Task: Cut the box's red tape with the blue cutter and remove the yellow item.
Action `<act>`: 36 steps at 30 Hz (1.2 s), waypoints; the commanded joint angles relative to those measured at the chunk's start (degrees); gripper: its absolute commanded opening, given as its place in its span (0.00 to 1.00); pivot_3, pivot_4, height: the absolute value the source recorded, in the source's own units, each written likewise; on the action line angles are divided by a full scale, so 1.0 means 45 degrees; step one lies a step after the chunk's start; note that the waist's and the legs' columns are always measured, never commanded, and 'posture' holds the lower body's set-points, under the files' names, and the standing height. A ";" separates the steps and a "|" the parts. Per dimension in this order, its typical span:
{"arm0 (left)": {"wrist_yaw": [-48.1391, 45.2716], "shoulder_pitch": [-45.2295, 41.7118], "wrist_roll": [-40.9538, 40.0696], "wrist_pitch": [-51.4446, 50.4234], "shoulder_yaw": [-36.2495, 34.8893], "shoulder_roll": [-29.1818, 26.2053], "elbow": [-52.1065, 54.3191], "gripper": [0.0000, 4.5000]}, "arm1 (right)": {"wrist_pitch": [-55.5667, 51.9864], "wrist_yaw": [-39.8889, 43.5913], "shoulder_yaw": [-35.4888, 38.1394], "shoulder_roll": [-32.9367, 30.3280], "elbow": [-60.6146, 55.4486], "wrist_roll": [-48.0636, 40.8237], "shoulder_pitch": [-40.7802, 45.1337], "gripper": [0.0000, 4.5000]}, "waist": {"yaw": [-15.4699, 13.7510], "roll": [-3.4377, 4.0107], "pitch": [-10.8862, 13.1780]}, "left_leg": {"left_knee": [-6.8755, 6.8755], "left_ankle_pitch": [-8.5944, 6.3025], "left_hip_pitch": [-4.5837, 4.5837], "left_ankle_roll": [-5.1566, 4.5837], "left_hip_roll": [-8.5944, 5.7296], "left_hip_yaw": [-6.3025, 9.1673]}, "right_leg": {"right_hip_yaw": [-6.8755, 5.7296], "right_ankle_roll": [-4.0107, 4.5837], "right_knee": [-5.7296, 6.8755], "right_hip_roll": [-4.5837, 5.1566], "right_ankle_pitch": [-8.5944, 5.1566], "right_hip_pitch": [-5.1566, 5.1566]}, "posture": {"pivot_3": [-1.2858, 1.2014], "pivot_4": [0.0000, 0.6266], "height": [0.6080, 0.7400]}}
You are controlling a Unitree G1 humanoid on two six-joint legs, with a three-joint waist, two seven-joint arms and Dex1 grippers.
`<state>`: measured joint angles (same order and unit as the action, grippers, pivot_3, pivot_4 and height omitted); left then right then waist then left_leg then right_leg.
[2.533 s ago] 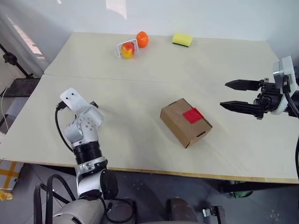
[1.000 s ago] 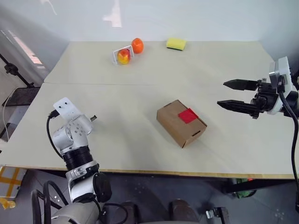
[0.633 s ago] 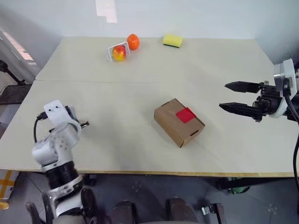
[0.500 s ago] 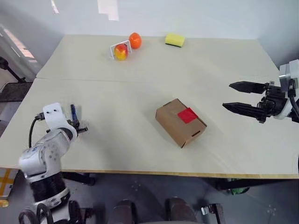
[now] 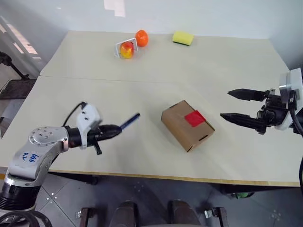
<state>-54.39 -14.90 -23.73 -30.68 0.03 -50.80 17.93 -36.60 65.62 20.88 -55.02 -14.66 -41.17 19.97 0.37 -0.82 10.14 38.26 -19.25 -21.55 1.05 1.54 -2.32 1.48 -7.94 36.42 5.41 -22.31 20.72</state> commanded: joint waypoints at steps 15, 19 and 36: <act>-0.3571 -0.1220 0.3302 0.4857 0.2525 -0.0753 -0.2521 0.09 | -0.2090 -0.3125 -0.3449 -0.0867 -0.6866 -0.0123 0.0503 0.96 | 0.0073 0.0007 0.0007 | 0.0016 -0.0023 -0.0020 -0.0051 0.0003 -0.0001 | 0.0007 -0.0001 0.0021 0.0023 0.0000 0.0028 | 0.52 0.24 1.00; -0.3709 -0.1143 0.3421 0.4945 0.2519 -0.0692 -0.2508 0.09 | -0.2035 -0.2990 -0.4479 -0.0934 -0.6911 0.0226 0.0977 0.73 | 0.0180 0.0007 0.0007 | 0.0017 -0.0024 -0.0023 -0.0053 0.0002 0.0003 | 0.0006 0.0000 0.0023 0.0028 0.0000 0.0030 | 0.52 0.24 1.00; -0.4020 -0.0963 0.3792 0.4748 0.3004 -0.0297 -0.2452 0.09 | 0.1230 -0.1758 -1.2188 0.3704 -0.2429 0.6644 0.4832 0.01 | 0.0318 0.0005 0.0003 | 0.0134 -0.0039 -0.0038 -0.0074 -0.0014 0.0019 | -0.0243 0.0000 0.0146 0.0112 0.0000 0.0057 | 0.52 0.24 1.00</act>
<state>-71.44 -20.03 -8.01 -8.79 11.38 -52.46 6.55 -32.91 57.29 -33.22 -39.01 -26.11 -13.01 40.93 1.80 -0.80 10.15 38.88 -19.42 -21.72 0.72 1.47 -2.24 0.29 -7.93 37.09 5.91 -22.31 20.98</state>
